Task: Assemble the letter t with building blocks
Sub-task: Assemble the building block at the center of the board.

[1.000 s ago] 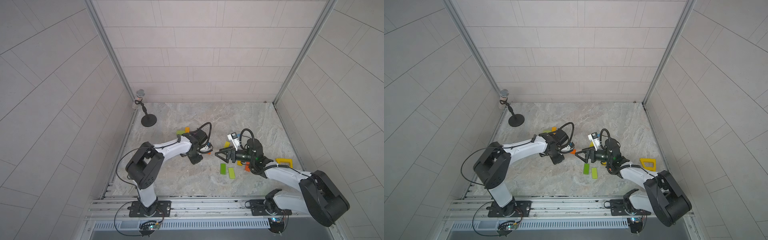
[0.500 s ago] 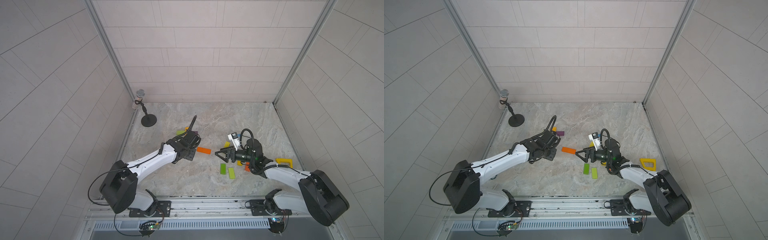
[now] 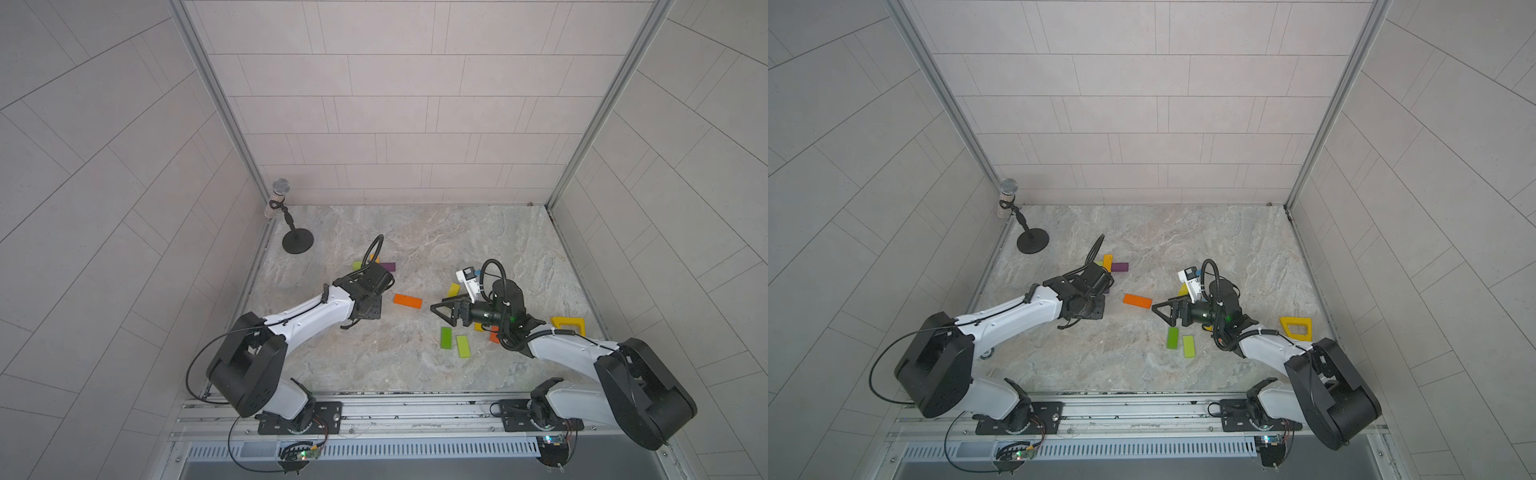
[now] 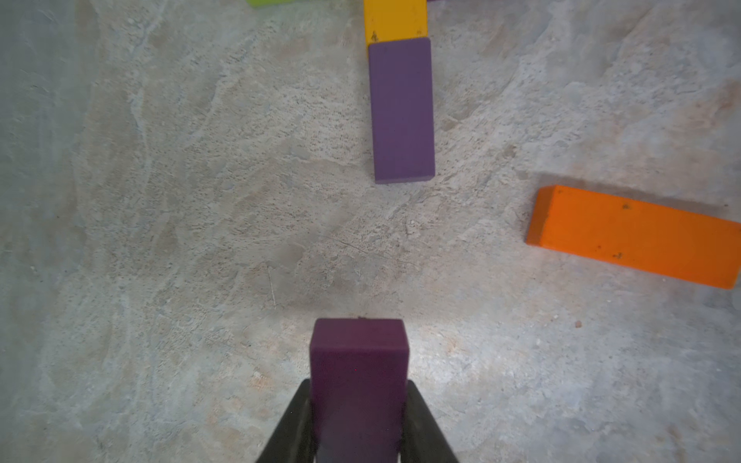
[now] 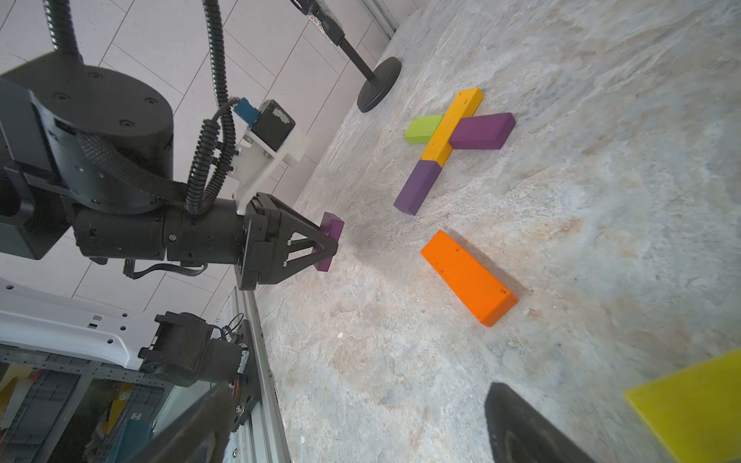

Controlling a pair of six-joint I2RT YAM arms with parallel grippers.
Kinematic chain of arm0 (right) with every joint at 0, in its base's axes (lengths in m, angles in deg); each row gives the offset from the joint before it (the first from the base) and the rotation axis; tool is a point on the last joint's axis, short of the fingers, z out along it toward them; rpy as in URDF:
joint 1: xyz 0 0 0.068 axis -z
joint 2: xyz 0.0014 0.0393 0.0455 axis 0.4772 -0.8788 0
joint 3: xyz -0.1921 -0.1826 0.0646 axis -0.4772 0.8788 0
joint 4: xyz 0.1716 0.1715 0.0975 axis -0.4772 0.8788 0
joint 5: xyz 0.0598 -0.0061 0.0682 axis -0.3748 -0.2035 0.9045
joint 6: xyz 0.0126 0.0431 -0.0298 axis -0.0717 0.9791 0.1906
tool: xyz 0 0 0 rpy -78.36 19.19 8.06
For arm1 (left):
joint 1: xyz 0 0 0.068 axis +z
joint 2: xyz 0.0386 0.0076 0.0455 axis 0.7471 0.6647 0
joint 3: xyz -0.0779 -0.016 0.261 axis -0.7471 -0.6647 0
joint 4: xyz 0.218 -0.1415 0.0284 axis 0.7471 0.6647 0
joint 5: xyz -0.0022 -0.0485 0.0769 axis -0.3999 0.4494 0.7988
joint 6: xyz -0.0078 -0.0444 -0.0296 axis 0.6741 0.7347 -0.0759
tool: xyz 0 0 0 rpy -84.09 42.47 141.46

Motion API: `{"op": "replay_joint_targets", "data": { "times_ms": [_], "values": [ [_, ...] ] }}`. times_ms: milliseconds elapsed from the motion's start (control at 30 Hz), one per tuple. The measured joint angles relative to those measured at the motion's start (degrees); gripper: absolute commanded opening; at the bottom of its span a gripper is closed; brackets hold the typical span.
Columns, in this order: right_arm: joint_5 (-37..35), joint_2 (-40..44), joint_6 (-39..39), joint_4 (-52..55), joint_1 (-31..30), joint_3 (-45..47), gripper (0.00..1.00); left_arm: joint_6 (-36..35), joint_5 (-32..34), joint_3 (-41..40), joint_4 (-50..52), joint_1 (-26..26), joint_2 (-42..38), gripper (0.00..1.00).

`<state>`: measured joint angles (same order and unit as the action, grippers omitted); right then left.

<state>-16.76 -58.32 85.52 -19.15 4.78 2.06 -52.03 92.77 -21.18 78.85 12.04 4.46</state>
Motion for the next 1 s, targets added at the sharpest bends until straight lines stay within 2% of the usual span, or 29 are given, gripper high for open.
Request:
{"op": "replay_joint_targets", "data": {
  "times_ms": [367,1000],
  "values": [
    [-0.1,-0.7,0.0,-0.4,0.0,0.0,1.00,0.3,-4.7,0.0,-6.0,1.5,9.7,0.16],
    [-0.2,-1.4,0.0,-0.8,0.0,0.0,1.00,0.5,-9.6,7.1,-3.1,4.0,15.4,0.21]
  ]
}}
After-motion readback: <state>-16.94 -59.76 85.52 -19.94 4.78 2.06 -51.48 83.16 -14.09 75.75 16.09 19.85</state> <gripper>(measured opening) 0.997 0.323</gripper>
